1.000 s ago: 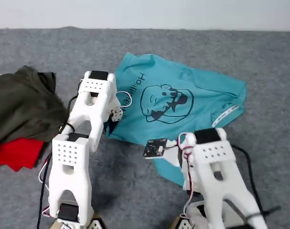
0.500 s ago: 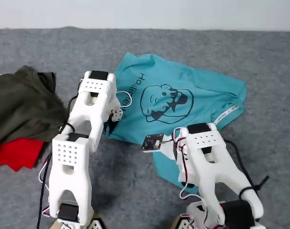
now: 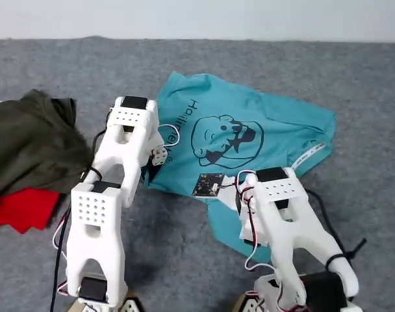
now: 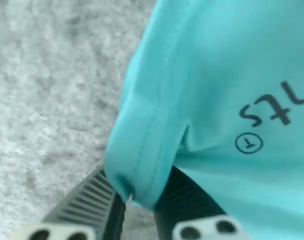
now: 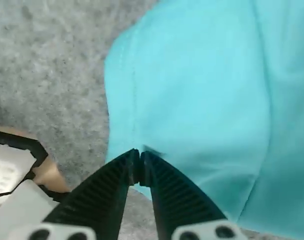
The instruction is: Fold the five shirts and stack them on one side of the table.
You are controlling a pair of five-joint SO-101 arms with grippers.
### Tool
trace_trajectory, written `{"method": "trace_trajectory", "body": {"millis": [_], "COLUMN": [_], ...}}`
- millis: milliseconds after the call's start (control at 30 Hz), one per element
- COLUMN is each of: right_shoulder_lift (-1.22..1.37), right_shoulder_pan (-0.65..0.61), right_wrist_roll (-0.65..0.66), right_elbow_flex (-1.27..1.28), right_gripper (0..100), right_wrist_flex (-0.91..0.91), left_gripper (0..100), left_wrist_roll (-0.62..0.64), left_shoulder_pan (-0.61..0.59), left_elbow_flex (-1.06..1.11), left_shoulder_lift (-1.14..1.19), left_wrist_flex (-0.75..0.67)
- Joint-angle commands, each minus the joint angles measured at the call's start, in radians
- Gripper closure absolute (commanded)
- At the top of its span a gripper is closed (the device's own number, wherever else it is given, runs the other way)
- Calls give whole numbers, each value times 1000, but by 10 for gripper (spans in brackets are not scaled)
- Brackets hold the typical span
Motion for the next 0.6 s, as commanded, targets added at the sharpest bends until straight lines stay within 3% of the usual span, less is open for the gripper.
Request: {"method": "trace_trajectory", "body": {"millis": [0, 167, 300, 400, 567], "right_shoulder_lift": [-8, -12, -1, 1, 97], "right_shoulder_pan": [10, 8, 5, 5, 7], "right_wrist_roll": [-9, -40, -8, -9, -9], "right_elbow_flex": [-21, -23, -20, -18, -18], "right_gripper": [967, 720, 548, 552, 667], "right_wrist_flex": [62, 193, 193, 133, 19], "left_gripper": [988, 988, 988, 988, 988], "left_wrist_roll": [-9, -9, -9, -9, -9], "left_shoulder_pan": [-12, -5, -5, -5, -5], "left_elbow_flex": [13, 13, 13, 13, 13], "left_shoulder_lift": [11, 11, 11, 11, 11], "left_wrist_flex": [32, 32, 32, 32, 32]}}
